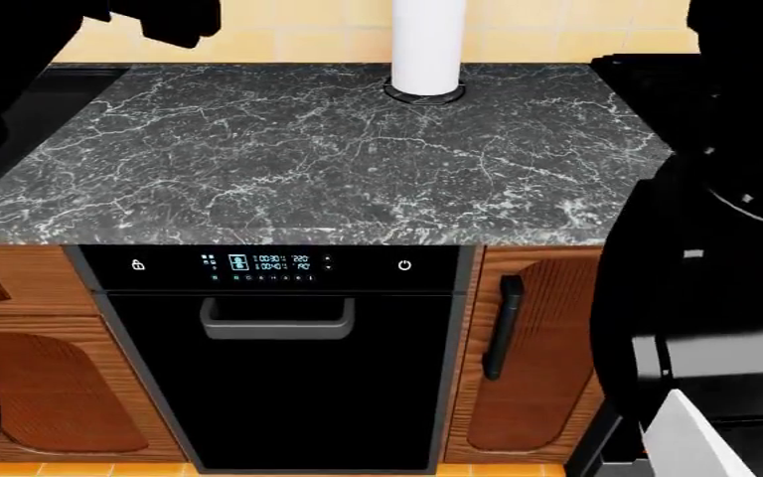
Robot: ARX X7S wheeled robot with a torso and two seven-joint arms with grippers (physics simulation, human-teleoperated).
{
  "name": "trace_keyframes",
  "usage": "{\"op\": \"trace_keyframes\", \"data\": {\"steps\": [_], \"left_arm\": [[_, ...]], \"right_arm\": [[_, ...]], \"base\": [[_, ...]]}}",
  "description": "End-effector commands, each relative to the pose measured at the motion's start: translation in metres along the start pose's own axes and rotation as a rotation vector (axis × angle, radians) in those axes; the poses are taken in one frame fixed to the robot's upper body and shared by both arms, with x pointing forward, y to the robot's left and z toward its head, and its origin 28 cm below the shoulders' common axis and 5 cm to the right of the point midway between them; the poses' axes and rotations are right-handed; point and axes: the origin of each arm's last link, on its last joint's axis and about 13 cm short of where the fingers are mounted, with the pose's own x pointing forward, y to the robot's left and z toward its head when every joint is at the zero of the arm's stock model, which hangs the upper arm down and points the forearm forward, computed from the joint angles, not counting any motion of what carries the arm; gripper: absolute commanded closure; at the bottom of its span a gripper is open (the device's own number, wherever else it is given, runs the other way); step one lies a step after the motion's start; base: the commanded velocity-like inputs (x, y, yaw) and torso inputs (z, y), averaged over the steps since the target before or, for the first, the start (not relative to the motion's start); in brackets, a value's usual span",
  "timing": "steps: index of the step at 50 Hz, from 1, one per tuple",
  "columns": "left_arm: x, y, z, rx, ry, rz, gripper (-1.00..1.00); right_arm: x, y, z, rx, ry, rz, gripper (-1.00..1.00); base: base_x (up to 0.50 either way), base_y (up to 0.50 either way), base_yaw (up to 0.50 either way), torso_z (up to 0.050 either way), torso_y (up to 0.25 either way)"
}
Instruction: Pick and place the shaker into the drawer. Then close the cabinet.
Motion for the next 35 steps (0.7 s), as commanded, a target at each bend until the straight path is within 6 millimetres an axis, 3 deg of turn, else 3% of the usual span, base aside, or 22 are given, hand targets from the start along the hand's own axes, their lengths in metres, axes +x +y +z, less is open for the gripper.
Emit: {"op": "trace_keyframes", "data": {"steps": [1, 14, 35], "left_arm": [[-0.0068, -0.0038, -0.0168, -0.039, -0.015, 0.007, 1.00], [-0.0076, -0.0044, -0.0197, -0.053, -0.017, 0.004, 1.00], [-0.0102, -0.0064, -0.0168, -0.052, -0.017, -0.002, 1.00]], "right_arm": [[-0.0025, 0.0048, -0.0292, 0.002, 0.005, 0.006, 1.00], [-0.0018, 0.0074, -0.0342, -0.010, 0.017, 0.013, 1.00], [-0.0005, 0.0069, -0.0301, -0.012, 0.019, 0.015, 1.00]], "base": [[0.00, 0.00, 0.00, 0.000, 0.000], [0.00, 0.00, 0.00, 0.000, 0.001], [-0.49, 0.00, 0.00, 0.000, 0.001]]}}
